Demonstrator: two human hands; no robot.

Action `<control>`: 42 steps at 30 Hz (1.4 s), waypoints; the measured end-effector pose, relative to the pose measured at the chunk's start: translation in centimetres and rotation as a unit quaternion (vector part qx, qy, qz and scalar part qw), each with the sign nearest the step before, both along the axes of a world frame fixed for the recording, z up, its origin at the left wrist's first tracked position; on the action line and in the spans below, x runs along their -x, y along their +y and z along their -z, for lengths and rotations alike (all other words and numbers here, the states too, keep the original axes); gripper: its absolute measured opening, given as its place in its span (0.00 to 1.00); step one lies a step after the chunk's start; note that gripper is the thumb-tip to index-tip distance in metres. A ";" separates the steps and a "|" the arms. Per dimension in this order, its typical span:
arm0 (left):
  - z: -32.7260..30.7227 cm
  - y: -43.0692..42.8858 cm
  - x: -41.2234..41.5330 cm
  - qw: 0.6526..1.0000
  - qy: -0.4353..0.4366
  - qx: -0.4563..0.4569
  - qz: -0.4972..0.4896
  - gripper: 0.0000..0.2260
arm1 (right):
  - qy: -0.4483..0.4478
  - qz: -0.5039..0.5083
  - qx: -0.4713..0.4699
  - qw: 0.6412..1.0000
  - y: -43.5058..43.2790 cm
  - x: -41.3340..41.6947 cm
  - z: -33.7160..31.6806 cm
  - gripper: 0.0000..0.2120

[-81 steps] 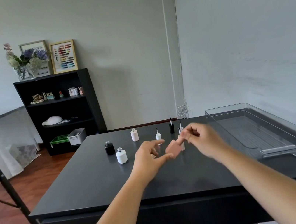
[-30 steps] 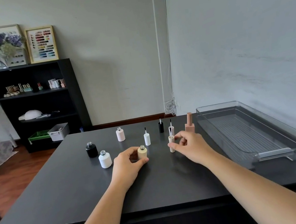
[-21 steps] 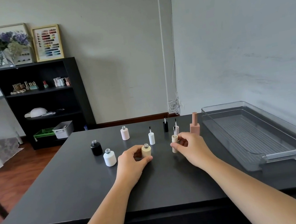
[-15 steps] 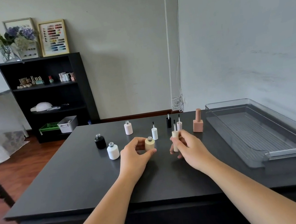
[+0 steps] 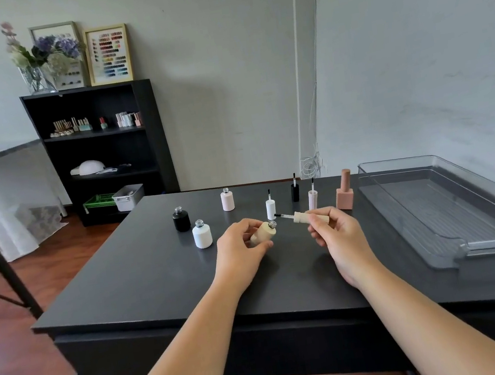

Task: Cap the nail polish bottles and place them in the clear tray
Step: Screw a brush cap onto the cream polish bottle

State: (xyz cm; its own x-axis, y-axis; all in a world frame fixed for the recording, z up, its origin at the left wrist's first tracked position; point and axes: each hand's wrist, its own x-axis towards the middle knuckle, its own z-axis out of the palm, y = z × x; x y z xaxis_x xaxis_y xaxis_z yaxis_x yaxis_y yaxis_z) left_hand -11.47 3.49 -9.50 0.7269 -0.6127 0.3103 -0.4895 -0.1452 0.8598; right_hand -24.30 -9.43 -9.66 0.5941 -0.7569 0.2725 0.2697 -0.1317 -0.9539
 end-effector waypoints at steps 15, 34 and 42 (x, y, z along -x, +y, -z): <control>0.1 0.1 0.0 1.000 -0.028 -0.005 0.003 0.17 | 0.030 0.035 0.085 0.995 0.4 -0.1 0.1 0.08; -0.1 0.2 0.1 0.997 -0.066 -0.025 0.015 0.15 | 0.157 -0.041 0.188 0.969 0.0 -0.5 -1.0 0.04; 0.0 0.2 0.1 0.998 -0.060 -0.020 0.018 0.15 | 0.172 -0.053 0.170 0.969 -0.4 -0.7 -0.7 0.05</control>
